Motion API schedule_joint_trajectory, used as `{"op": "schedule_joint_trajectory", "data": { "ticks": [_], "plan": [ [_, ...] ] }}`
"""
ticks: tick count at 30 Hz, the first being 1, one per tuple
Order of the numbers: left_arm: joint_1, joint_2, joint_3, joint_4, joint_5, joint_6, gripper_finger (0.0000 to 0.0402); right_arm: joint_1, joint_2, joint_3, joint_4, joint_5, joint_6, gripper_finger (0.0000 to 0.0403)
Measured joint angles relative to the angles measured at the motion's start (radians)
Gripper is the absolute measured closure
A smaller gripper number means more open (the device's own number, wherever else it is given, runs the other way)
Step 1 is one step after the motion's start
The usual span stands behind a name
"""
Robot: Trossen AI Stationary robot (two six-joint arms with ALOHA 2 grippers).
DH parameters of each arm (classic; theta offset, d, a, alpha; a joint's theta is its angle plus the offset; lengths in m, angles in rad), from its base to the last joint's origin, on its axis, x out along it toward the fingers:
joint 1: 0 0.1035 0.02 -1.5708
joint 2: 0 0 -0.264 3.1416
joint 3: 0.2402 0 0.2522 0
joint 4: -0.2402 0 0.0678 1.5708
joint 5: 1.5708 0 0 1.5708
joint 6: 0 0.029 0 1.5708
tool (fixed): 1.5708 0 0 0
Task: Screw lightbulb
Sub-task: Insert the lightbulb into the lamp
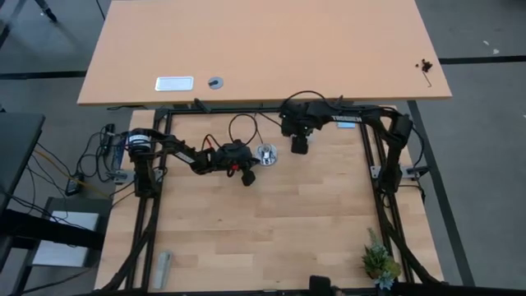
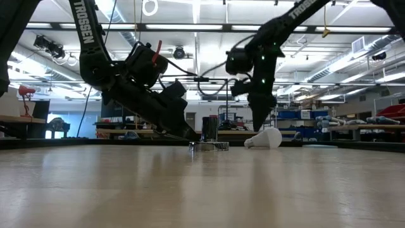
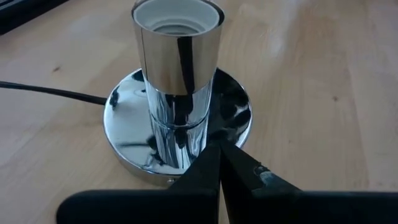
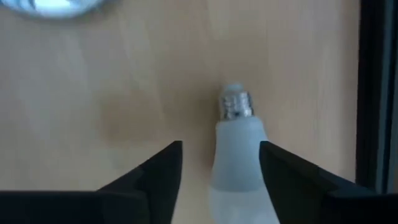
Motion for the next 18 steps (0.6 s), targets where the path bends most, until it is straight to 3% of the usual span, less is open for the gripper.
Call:
{"op": "schedule_joint_trajectory", "data": {
  "ticks": [8, 18],
  "plan": [
    [0.0, 0.0, 0.0, 0.001, 0.0, 0.004, 0.0388, -0.083, 0.099, 0.0, 0.032, 0.034, -0.172, 0.0154],
    [0.0, 0.0, 0.0, 0.001, -0.002, 0.02, 0.0388, -0.084, 0.113, 0.003, -0.007, 0.049, -0.171, 0.019]
  ]
}}
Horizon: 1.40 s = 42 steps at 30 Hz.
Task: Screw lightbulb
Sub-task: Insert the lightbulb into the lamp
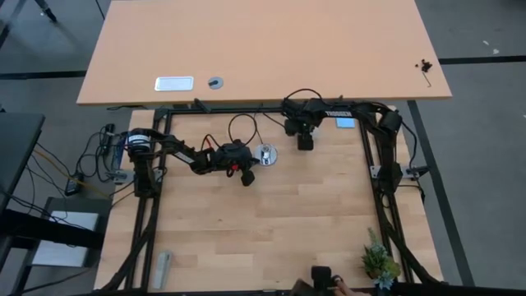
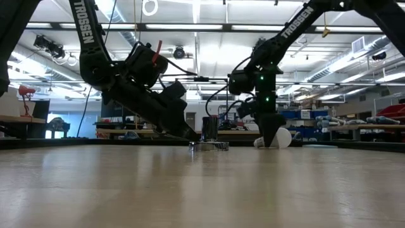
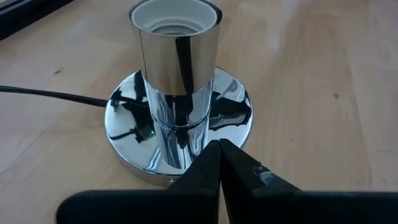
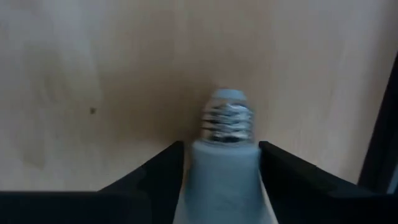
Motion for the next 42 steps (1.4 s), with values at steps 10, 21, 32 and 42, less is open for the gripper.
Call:
{"op": "schedule_joint_trajectory", "data": {
  "ticks": [10, 21, 32, 42],
  "plan": [
    [-0.001, 0.0, 0.0, 0.058, 0.032, -0.02, 0.0388, 0.07, -0.058, 0.0, -0.056, 0.002, 0.038, 0.0258],
    [-0.027, -0.08, 0.0, 0.097, 0.105, -0.053, 0.0376, 0.247, -0.145, -0.001, -0.104, -0.019, 0.185, 0.0254],
    [-0.087, -0.091, 0.0, 0.153, 0.09, -0.078, 0.0303, 0.477, -0.201, -0.001, -0.083, -0.02, 0.357, 0.0252],
    [-0.155, -0.091, 0.073, 0.079, 0.164, -0.14, 0.0215, 0.573, -0.201, -0.001, 0.032, -0.021, 0.448, 0.0251]
  ]
}}
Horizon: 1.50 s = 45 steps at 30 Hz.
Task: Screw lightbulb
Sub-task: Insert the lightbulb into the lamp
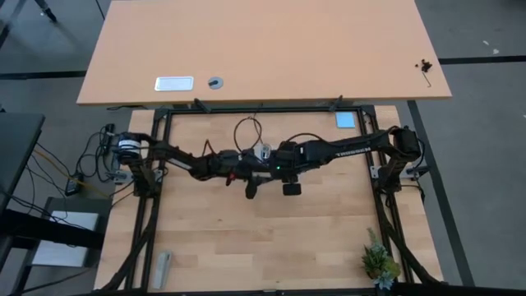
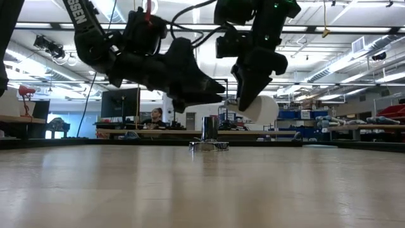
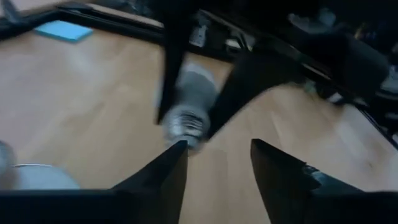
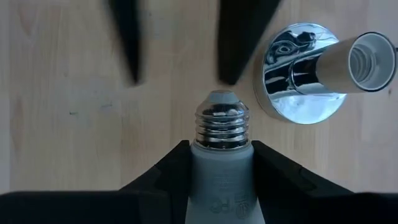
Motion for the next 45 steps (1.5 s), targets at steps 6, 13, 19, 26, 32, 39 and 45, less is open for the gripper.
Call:
{"op": "schedule_joint_trajectory", "data": {
  "ticks": [6, 13, 19, 26, 32, 39, 45],
  "plan": [
    [-0.03, -0.001, 0.056, -0.107, -0.082, 0.039, 0.0192, 0.002, 0.001, 0.02, -0.013, 0.003, 0.014, 0.0251],
    [-0.032, -0.002, 0.063, -0.12, -0.114, 0.041, 0.0189, 0.002, 0.001, 0.03, -0.017, 0.011, 0.019, 0.0251],
    [-0.032, -0.002, 0.064, -0.127, -0.116, 0.044, 0.0189, 0.004, 0.001, 0.034, -0.029, 0.01, 0.043, 0.0251],
    [-0.032, -0.001, 0.064, -0.134, -0.102, 0.067, 0.0189, 0.015, 0.001, 0.035, -0.049, 0.0, 0.051, 0.0251],
    [-0.032, -0.001, 0.064, -0.133, -0.072, 0.064, 0.0189, 0.03, 0.001, 0.035, -0.054, -0.017, 0.055, 0.0251],
    [-0.031, 0.0, 0.063, -0.136, -0.108, 0.066, 0.0189, 0.041, 0.001, 0.036, -0.065, -0.043, 0.078, 0.0251],
    [-0.028, 0.002, 0.062, -0.133, -0.105, 0.067, 0.0189, 0.062, 0.001, 0.038, -0.067, -0.075, 0.087, 0.025]
  ]
}}
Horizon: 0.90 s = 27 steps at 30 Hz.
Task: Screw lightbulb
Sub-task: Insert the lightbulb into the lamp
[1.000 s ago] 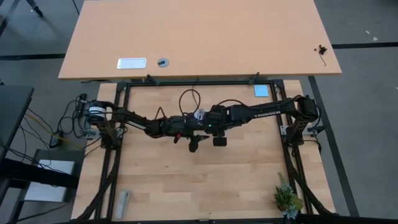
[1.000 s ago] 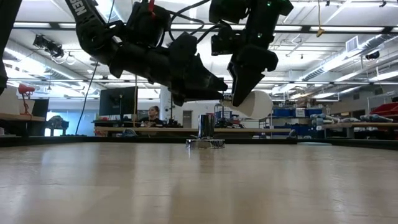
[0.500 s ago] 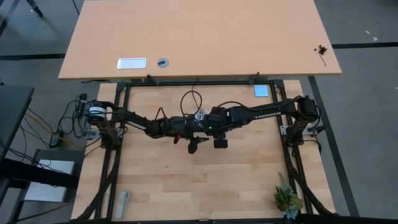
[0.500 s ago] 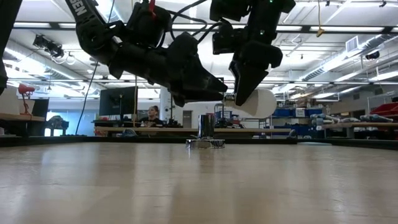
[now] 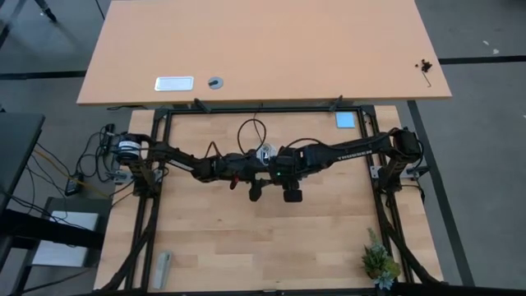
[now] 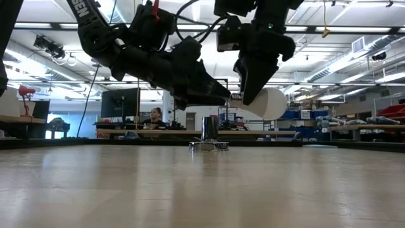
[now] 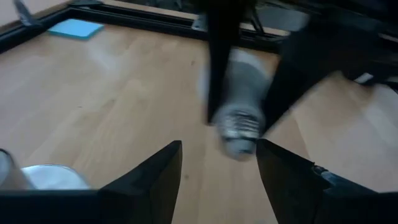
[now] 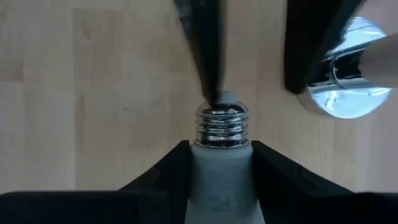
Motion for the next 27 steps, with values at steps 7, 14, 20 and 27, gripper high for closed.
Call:
{"op": "schedule_joint_trajectory", "data": {
  "ticks": [7, 14, 20, 27],
  "plan": [
    [-0.02, 0.0, 0.024, 0.004, 0.053, 0.0, 0.0189, 0.008, 0.0, 0.0, 0.039, 0.005, 0.003, 0.025],
    [-0.027, -0.001, 0.046, -0.096, 0.057, 0.001, 0.0189, 0.007, 0.0, 0.011, 0.057, 0.007, 0.0, 0.025],
    [-0.027, -0.001, 0.046, -0.088, 0.052, 0.001, 0.019, 0.007, 0.0, 0.024, 0.053, 0.011, -0.011, 0.025],
    [-0.027, -0.001, 0.046, -0.073, 0.052, -0.004, 0.019, 0.006, 0.0, 0.025, 0.048, 0.015, -0.019, 0.025]
  ]
}}
